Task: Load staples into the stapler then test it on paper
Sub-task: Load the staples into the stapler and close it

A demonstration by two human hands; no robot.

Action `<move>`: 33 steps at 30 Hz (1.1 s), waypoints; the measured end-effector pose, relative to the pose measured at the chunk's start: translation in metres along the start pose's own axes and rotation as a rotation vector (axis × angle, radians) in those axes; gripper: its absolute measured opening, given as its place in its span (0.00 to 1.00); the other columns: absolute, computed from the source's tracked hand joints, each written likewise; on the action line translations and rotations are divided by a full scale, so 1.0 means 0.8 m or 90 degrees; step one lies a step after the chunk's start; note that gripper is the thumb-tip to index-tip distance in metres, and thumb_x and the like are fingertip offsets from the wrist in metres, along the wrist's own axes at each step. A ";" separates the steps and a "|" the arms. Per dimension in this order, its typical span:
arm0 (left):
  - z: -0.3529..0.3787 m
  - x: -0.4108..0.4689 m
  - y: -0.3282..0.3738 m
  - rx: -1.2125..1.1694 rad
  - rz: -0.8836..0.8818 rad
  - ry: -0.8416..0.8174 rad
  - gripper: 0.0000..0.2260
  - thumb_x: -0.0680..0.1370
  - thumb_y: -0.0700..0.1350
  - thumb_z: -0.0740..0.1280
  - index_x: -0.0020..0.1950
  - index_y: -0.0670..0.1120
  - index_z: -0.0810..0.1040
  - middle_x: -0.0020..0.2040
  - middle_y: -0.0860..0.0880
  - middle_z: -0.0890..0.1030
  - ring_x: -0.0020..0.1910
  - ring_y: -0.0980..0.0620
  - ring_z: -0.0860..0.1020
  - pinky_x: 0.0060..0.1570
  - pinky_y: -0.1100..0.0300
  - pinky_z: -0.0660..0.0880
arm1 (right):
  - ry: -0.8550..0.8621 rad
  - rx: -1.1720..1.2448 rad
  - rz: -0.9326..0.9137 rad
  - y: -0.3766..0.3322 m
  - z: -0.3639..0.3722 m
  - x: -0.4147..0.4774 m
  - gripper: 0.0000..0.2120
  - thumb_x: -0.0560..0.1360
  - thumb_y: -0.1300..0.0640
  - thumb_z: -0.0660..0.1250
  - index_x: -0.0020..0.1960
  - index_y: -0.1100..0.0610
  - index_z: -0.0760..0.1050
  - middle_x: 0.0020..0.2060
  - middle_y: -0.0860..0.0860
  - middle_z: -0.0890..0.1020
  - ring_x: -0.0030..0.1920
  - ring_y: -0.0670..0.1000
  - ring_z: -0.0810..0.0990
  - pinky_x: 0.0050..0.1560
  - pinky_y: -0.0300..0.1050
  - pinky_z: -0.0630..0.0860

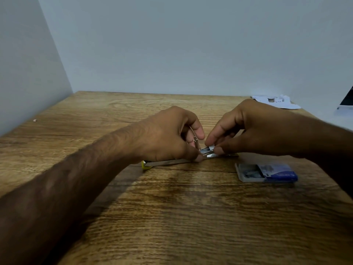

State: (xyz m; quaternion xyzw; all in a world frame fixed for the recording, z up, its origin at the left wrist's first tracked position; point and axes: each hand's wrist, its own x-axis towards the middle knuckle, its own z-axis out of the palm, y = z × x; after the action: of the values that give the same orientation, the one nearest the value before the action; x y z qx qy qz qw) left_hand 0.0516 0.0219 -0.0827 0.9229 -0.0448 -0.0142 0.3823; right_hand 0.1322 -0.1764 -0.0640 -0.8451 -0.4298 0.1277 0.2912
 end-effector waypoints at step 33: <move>-0.003 -0.003 0.002 0.004 -0.002 -0.003 0.14 0.69 0.41 0.81 0.52 0.47 0.81 0.44 0.47 0.89 0.43 0.48 0.87 0.54 0.44 0.82 | 0.008 -0.165 -0.153 0.004 -0.004 -0.011 0.12 0.69 0.49 0.73 0.51 0.46 0.87 0.40 0.40 0.88 0.43 0.40 0.87 0.47 0.49 0.85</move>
State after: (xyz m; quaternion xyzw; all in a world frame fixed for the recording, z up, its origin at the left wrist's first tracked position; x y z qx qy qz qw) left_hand 0.0496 0.0225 -0.0800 0.9242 -0.0443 -0.0172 0.3790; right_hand 0.1303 -0.1859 -0.0637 -0.8189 -0.5386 0.0302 0.1959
